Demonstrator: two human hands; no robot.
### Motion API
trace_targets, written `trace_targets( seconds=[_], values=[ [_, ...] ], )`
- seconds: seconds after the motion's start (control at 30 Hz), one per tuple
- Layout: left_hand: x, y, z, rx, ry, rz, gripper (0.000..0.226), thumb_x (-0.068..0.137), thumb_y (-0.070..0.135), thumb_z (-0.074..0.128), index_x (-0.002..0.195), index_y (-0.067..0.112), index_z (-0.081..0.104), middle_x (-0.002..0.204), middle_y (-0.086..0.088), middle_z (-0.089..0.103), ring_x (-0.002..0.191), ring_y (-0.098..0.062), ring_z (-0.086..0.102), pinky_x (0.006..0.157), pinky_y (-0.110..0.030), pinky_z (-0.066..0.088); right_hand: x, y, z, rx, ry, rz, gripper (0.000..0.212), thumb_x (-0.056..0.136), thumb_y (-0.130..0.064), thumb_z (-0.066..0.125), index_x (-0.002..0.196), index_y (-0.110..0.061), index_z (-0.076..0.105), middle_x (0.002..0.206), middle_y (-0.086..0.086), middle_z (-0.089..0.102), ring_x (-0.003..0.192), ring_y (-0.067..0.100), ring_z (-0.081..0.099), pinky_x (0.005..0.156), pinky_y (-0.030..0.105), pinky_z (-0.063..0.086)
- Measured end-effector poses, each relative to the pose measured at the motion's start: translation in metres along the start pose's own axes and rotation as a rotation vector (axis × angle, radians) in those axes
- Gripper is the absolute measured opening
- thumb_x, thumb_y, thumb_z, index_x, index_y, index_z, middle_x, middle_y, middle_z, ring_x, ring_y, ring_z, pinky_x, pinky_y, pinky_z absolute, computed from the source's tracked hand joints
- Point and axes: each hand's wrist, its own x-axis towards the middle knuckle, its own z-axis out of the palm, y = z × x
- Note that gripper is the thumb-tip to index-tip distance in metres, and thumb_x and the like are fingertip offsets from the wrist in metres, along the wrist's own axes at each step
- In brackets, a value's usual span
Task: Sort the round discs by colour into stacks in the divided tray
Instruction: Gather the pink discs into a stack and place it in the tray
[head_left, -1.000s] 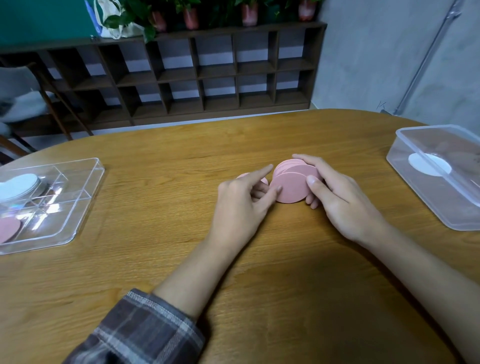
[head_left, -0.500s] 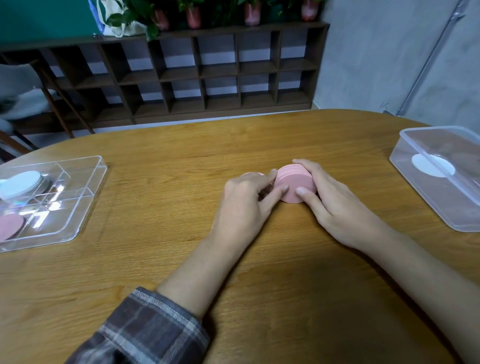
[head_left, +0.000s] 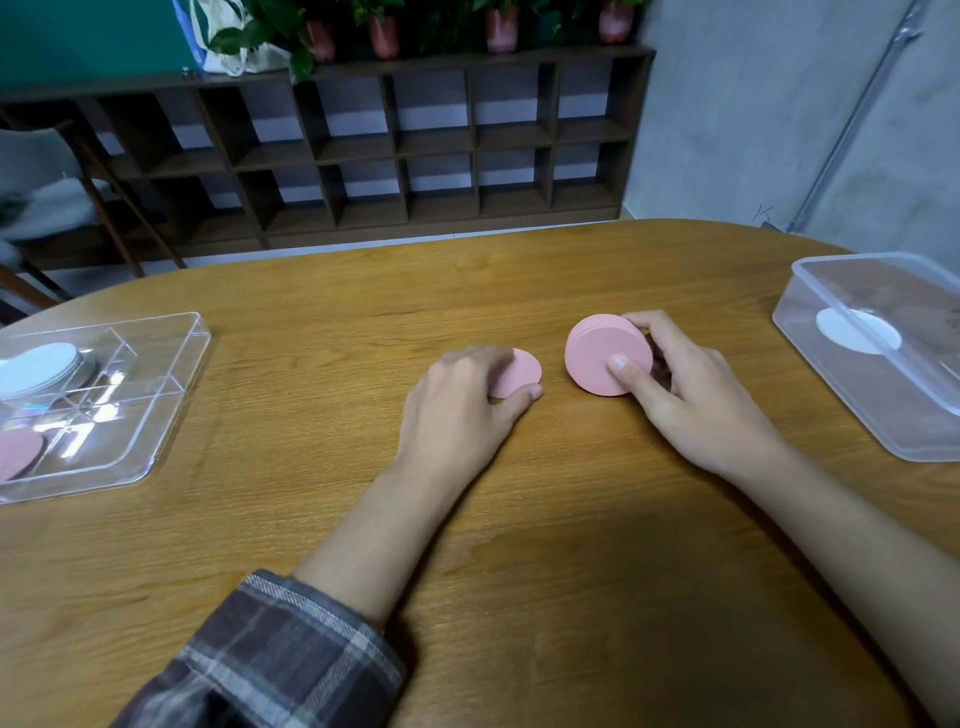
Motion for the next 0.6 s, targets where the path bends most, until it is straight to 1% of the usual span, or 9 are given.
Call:
trace_targets(
  seconds=[0.07, 0.13, 0.2, 0.27, 0.37, 0.43, 0.53, 0.6],
  values=[
    [-0.002, 0.002, -0.001, 0.032, 0.023, 0.027, 0.032, 0.094, 0.052, 0.067, 0.117, 0.030, 0.072, 0.113, 0.011, 0.075, 0.105, -0.016, 0.068, 0.082, -0.036, 0.055, 0.001, 0.001, 0.000, 0.023, 0.017, 0.018, 0.025, 0.104, -0.034, 0.056, 0.128, -0.033, 0.054, 0.096, -0.014, 0.065, 0.077, -0.003, 0.055, 0.065, 0.005, 0.036],
    [-0.004, 0.005, -0.004, 0.025, 0.062, 0.062, 0.025, 0.100, 0.050, 0.060, 0.108, 0.030, 0.074, 0.105, 0.015, 0.076, 0.096, -0.015, 0.070, 0.073, -0.033, 0.054, 0.001, 0.002, 0.000, 0.038, 0.033, 0.030, 0.025, 0.103, -0.034, 0.056, 0.129, -0.033, 0.055, 0.096, -0.013, 0.065, 0.078, -0.001, 0.055, 0.066, 0.005, 0.036],
    [-0.006, 0.007, -0.005, 0.041, 0.108, 0.108, 0.030, 0.104, 0.050, 0.051, 0.106, 0.030, 0.074, 0.098, 0.012, 0.078, 0.091, -0.020, 0.071, 0.067, -0.034, 0.052, 0.002, 0.003, -0.001, 0.042, 0.040, 0.035, 0.027, 0.103, -0.036, 0.056, 0.131, -0.034, 0.054, 0.099, -0.014, 0.065, 0.080, -0.002, 0.055, 0.066, 0.005, 0.036],
    [-0.007, 0.008, -0.005, 0.064, 0.133, 0.144, 0.036, 0.106, 0.053, 0.043, 0.108, 0.030, 0.071, 0.092, 0.006, 0.077, 0.085, -0.025, 0.070, 0.065, -0.039, 0.054, 0.002, 0.004, -0.001, 0.040, 0.038, 0.033, 0.029, 0.103, -0.038, 0.055, 0.132, -0.034, 0.053, 0.101, -0.013, 0.064, 0.082, -0.001, 0.055, 0.067, 0.005, 0.036],
    [-0.007, 0.008, -0.006, 0.007, 0.154, 0.175, 0.043, 0.106, 0.056, 0.032, 0.112, 0.035, 0.069, 0.096, 0.010, 0.077, 0.087, -0.019, 0.072, 0.068, -0.041, 0.056, 0.002, 0.005, -0.001, 0.027, 0.036, 0.028, 0.030, 0.104, -0.038, 0.055, 0.134, -0.034, 0.052, 0.101, -0.012, 0.064, 0.081, -0.001, 0.054, 0.066, 0.005, 0.036],
    [-0.007, 0.008, -0.006, -0.052, 0.178, 0.188, 0.038, 0.107, 0.052, 0.036, 0.109, 0.033, 0.069, 0.098, 0.013, 0.076, 0.089, -0.015, 0.071, 0.071, -0.041, 0.057, 0.003, 0.005, -0.001, 0.027, 0.037, 0.026, 0.031, 0.104, -0.038, 0.054, 0.135, -0.033, 0.052, 0.103, -0.012, 0.064, 0.083, 0.000, 0.055, 0.067, 0.005, 0.036],
    [-0.007, 0.009, -0.004, -0.117, 0.268, 0.241, 0.025, 0.107, 0.034, 0.051, 0.100, 0.021, 0.071, 0.092, 0.009, 0.072, 0.085, -0.017, 0.063, 0.075, -0.039, 0.053, 0.002, 0.004, -0.001, 0.035, 0.042, 0.022, 0.030, 0.104, -0.037, 0.055, 0.134, -0.035, 0.052, 0.102, -0.011, 0.064, 0.084, 0.005, 0.056, 0.068, 0.008, 0.038],
    [-0.006, 0.012, -0.003, -0.212, 0.274, 0.258, 0.019, 0.106, 0.025, 0.058, 0.097, 0.016, 0.073, 0.090, 0.005, 0.071, 0.083, -0.015, 0.061, 0.078, -0.029, 0.049, 0.002, 0.002, -0.001, 0.047, 0.039, 0.013, 0.029, 0.104, -0.036, 0.055, 0.133, -0.036, 0.052, 0.098, -0.010, 0.065, 0.081, 0.009, 0.058, 0.068, 0.013, 0.040]
  ],
)
